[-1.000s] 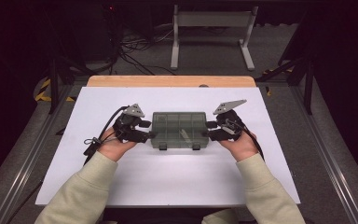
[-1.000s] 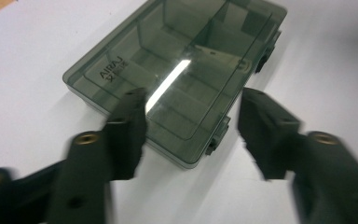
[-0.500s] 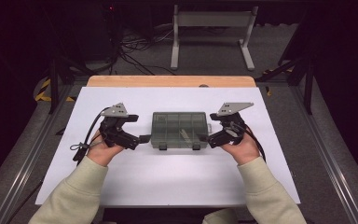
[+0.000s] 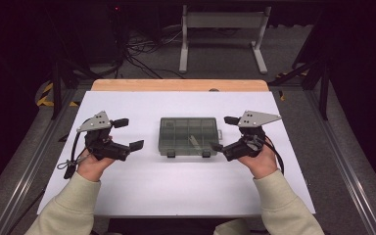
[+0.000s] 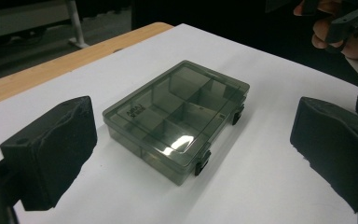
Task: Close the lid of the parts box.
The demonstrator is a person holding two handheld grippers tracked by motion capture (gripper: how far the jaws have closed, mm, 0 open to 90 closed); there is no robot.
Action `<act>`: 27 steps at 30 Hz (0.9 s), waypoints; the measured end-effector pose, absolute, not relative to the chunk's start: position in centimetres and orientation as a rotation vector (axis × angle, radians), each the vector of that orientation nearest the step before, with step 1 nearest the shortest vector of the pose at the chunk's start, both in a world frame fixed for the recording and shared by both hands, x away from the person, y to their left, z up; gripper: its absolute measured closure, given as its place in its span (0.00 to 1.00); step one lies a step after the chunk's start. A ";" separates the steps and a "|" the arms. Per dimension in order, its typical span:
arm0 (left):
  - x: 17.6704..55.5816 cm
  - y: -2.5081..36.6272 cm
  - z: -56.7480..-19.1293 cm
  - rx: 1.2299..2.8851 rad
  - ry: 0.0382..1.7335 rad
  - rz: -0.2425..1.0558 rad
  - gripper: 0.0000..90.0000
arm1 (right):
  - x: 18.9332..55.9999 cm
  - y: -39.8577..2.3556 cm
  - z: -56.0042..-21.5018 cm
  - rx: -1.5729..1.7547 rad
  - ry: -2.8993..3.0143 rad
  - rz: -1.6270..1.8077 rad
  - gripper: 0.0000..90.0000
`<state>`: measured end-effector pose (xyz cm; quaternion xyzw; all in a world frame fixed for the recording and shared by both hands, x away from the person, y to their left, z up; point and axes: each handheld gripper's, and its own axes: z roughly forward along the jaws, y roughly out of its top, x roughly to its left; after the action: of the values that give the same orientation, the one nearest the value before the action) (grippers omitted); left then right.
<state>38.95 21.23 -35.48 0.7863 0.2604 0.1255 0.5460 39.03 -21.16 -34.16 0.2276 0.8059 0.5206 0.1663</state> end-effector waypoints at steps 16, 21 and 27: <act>36.6 24.8 -37.7 1.727 0.625 0.425 0.02 | 37.2 -23.3 -35.2 0.608 2.138 1.578 0.00; 36.2 25.6 -38.8 1.705 0.632 0.432 0.02 | 36.7 -23.8 -35.7 0.608 2.122 1.586 0.00; 35.7 26.4 -40.3 1.704 0.632 0.465 0.02 | 36.3 -24.8 -36.7 0.652 2.100 1.583 0.01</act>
<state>35.66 26.42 -40.30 0.7326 0.2718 0.1999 0.5912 36.31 -24.77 -36.67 0.2350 0.7569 0.5708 0.2145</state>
